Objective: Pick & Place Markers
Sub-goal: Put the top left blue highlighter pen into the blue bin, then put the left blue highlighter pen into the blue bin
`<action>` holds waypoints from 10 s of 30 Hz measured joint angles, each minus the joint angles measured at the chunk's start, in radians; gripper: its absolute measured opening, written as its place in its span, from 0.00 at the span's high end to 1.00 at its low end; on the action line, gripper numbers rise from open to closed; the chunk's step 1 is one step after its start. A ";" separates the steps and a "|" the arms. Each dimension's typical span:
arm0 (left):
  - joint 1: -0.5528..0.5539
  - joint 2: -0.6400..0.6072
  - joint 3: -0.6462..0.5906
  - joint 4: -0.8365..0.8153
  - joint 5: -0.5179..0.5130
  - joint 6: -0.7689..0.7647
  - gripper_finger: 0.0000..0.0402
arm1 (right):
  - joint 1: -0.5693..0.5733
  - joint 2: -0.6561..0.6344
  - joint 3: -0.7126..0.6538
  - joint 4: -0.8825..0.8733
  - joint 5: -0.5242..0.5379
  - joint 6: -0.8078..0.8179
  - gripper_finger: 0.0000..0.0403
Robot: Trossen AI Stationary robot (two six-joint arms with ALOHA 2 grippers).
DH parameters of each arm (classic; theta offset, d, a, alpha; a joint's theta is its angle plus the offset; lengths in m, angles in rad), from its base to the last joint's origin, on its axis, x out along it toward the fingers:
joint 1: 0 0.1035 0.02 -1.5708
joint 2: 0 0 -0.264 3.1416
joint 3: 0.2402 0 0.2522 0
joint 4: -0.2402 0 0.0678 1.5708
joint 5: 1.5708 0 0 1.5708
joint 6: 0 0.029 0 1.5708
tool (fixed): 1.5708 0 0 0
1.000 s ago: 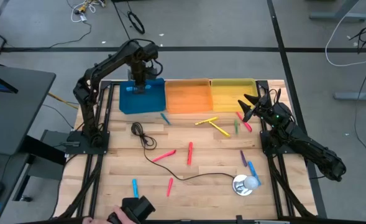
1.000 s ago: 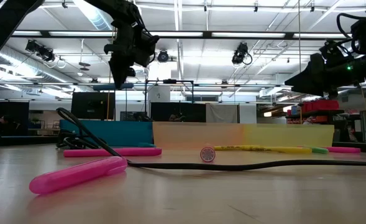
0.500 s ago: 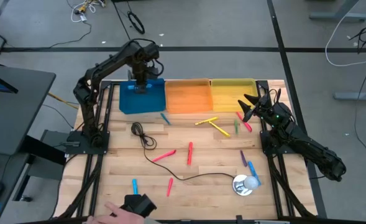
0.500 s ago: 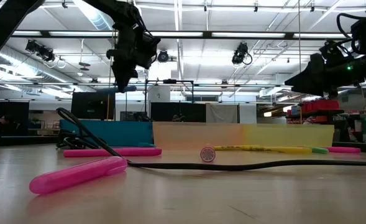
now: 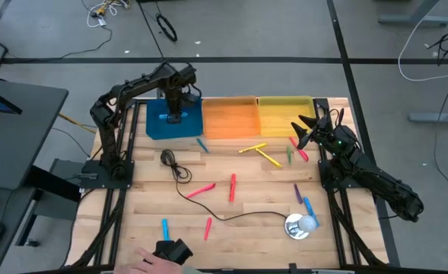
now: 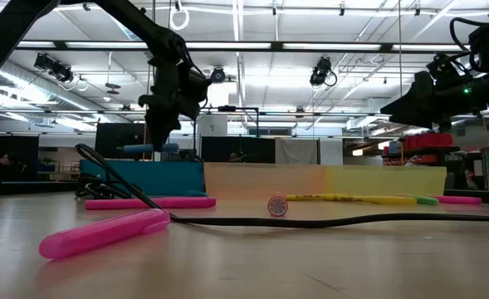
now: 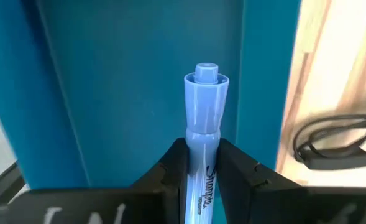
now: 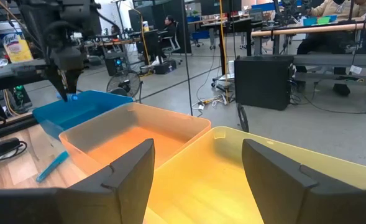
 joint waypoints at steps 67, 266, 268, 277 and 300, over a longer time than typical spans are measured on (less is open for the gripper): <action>-0.012 0.132 -0.162 0.209 0.045 -0.084 0.45 | 0.000 0.000 0.000 0.000 0.000 0.000 0.39; -1.545 -0.201 -0.308 0.251 0.026 -2.974 0.58 | 0.000 0.000 0.000 0.000 0.000 0.000 0.39; -1.545 -0.201 -0.336 0.290 0.027 -2.984 0.58 | 0.000 0.000 0.000 0.000 0.000 0.000 0.39; -1.545 -0.201 -0.437 0.424 0.043 -3.009 0.47 | 0.000 0.000 0.000 0.000 0.000 0.000 0.39; -1.539 -0.076 -0.461 0.538 0.034 -2.999 0.37 | 0.000 0.000 0.000 0.000 0.000 0.000 0.39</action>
